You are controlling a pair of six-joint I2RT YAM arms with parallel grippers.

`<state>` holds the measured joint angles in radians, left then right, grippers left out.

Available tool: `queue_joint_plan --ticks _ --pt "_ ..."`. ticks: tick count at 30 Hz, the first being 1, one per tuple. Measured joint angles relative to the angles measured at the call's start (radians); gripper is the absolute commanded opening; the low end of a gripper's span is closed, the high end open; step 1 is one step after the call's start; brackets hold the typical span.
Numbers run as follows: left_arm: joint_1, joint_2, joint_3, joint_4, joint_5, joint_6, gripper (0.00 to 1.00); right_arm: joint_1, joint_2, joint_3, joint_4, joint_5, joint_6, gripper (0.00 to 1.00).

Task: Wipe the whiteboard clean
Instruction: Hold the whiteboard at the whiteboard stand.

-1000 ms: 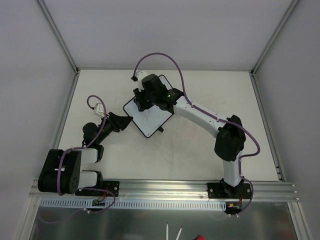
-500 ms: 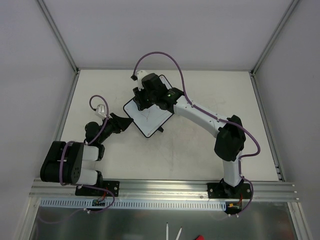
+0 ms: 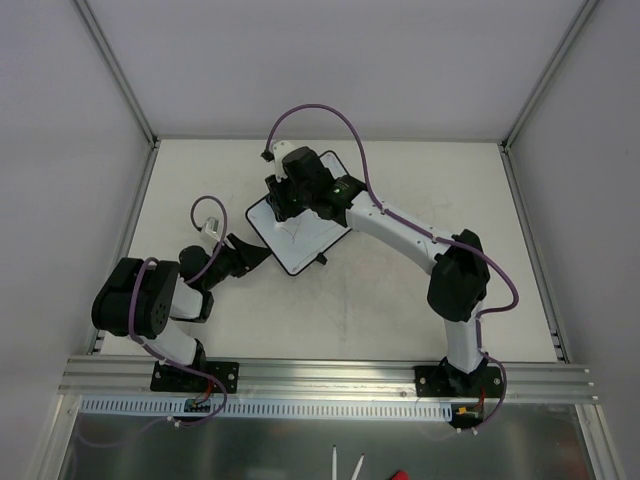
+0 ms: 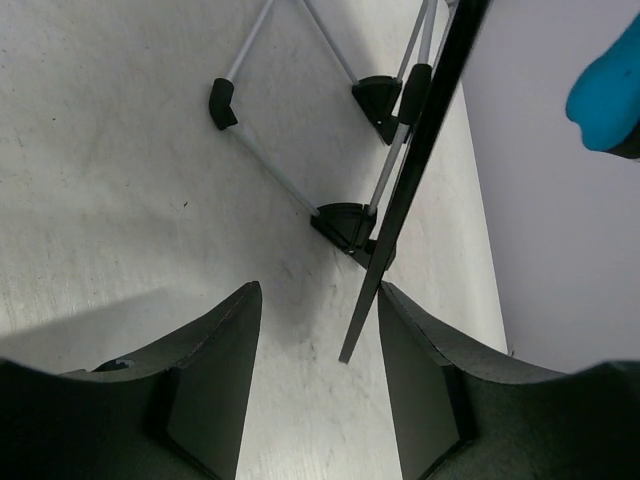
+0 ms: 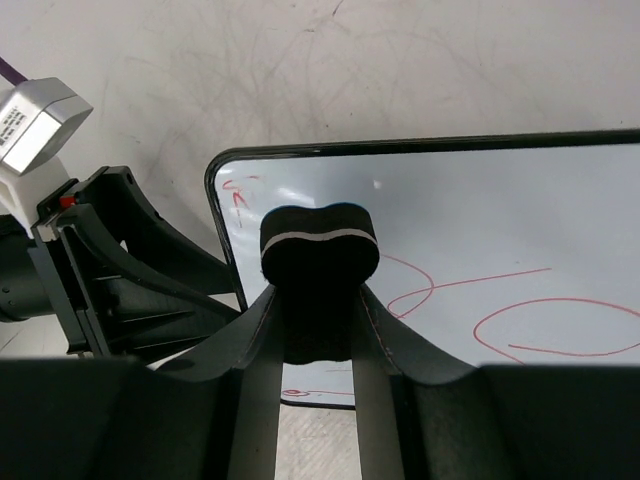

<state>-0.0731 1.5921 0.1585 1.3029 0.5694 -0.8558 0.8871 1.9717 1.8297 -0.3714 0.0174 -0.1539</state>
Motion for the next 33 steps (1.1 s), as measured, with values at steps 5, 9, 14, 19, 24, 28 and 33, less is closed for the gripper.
queue_joint_plan --ticks 5,9,14,19,24,28,33 --pt "0.000 -0.048 -0.016 -0.002 -0.002 0.003 0.50 0.000 0.006 0.000 0.000 0.000 0.000 0.02" --pt "0.000 -0.067 -0.016 -0.002 -0.001 0.004 0.50 0.000 0.007 0.001 0.000 0.000 0.000 0.02" --pt "0.000 -0.069 -0.015 -0.003 0.000 0.004 0.49 0.000 0.007 0.001 0.000 0.000 0.000 0.02" --pt "0.000 -0.068 0.000 -0.003 0.002 0.004 0.48 0.000 0.008 0.002 0.000 0.000 0.000 0.03" --pt "0.000 -0.050 0.034 -0.004 0.006 0.003 0.41 0.000 0.018 0.020 0.000 -0.003 0.000 0.03" --pt "0.000 -0.034 0.060 -0.005 0.010 0.003 0.37 0.000 0.020 0.023 0.000 -0.018 0.000 0.03" --pt "0.000 -0.009 0.081 -0.005 0.023 -0.001 0.32 0.000 0.022 0.031 0.000 -0.031 0.000 0.03"
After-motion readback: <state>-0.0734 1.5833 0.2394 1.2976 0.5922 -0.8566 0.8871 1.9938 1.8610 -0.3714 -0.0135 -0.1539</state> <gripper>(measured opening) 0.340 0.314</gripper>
